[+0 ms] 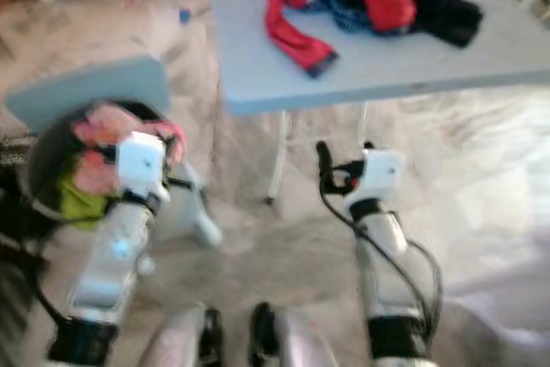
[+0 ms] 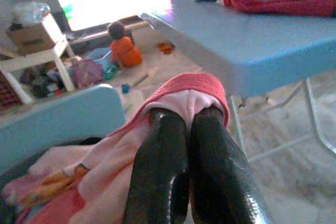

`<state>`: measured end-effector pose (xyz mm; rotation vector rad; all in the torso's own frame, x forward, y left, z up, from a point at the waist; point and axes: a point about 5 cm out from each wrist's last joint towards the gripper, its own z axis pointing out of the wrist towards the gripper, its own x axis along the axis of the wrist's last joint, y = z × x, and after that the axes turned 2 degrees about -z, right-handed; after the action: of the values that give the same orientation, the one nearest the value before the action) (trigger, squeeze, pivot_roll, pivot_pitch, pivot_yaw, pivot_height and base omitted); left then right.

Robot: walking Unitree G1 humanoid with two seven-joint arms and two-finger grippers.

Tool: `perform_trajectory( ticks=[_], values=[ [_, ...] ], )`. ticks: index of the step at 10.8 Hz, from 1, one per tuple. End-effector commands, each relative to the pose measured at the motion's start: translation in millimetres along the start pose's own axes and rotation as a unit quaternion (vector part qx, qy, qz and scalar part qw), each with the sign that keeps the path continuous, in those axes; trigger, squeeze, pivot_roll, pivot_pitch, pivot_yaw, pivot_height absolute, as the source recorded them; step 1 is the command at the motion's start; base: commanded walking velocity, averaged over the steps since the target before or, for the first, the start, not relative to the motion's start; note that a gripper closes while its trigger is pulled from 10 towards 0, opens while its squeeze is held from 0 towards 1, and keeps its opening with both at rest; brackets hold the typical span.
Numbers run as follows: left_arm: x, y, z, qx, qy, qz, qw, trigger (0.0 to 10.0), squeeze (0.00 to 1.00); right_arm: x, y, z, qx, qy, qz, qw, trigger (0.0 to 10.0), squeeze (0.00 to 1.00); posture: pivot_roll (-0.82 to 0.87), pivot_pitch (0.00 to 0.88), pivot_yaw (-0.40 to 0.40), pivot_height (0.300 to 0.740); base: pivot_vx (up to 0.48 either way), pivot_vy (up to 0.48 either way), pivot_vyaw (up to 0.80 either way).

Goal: Hang hanger

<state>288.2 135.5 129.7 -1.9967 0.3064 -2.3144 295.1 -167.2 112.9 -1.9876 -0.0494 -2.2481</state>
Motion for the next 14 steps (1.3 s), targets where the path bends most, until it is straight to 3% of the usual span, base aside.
perform_trajectory(
  ticks=[1,3,5,7,9,11,14],
  values=[
    [0,4.2,-0.3,-0.004,0.003,-0.007,1.0,10.0,0.0,1,10.3,-0.9,-0.017,0.003,-0.01,1.0,10.0,0.0,-0.02,0.133,0.006,0.74,0.0,-0.446,0.0],
    [-6,3.1,1.3,-0.004,-0.003,-0.006,1.0,10.0,0.0,-3,19.9,-3.6,-0.028,-0.003,-0.019,0.999,10.0,0.0,-0.02,0.126,0.004,0.74,0.0,-0.442,0.0],
    [-24,-9.6,-3.1,0.054,-0.029,-0.022,0.998,10.0,0.0,-19,18.3,-11.6,-0.039,-0.024,-0.009,0.999,10.0,0.0,-0.02,0.085,-0.005,0.74,0.0,-0.199,0.0],
    [-38,-7.0,-3.6,0.067,-0.044,-0.026,0.996,10.0,0.0,-24,14.6,-6.2,-0.036,-0.025,-0.003,0.999,10.0,0.0,-0.01,0.034,-0.013,0.74,0.0,0.0,0.0],
    [-53,-4.4,-4.9,0.071,-0.058,-0.013,0.996,10.0,0.0,-22,20.8,1.3,-0.051,-0.018,-0.002,0.999,10.0,0.0,-0.01,0.0,-0.011,0.74,0.0,0.0,0.0],
    [-58,-8.4,-3.2,0.067,-0.058,-0.01,0.996,10.0,0.0,-25,35.2,-6.5,-0.083,-0.016,-0.01,0.996,10.0,0.0,-0.04,0.0,0.011,0.74,0.0,0.0,0.0],
    [-57,-11.1,1.1,0.076,-0.041,-0.014,0.996,10.0,0.0,-35,39.4,-21.9,-0.091,-0.027,-0.022,0.995,10.0,0.0,-0.05,0.0,-0.004,0.74,0.0,0.0,0.0]
  ],
)
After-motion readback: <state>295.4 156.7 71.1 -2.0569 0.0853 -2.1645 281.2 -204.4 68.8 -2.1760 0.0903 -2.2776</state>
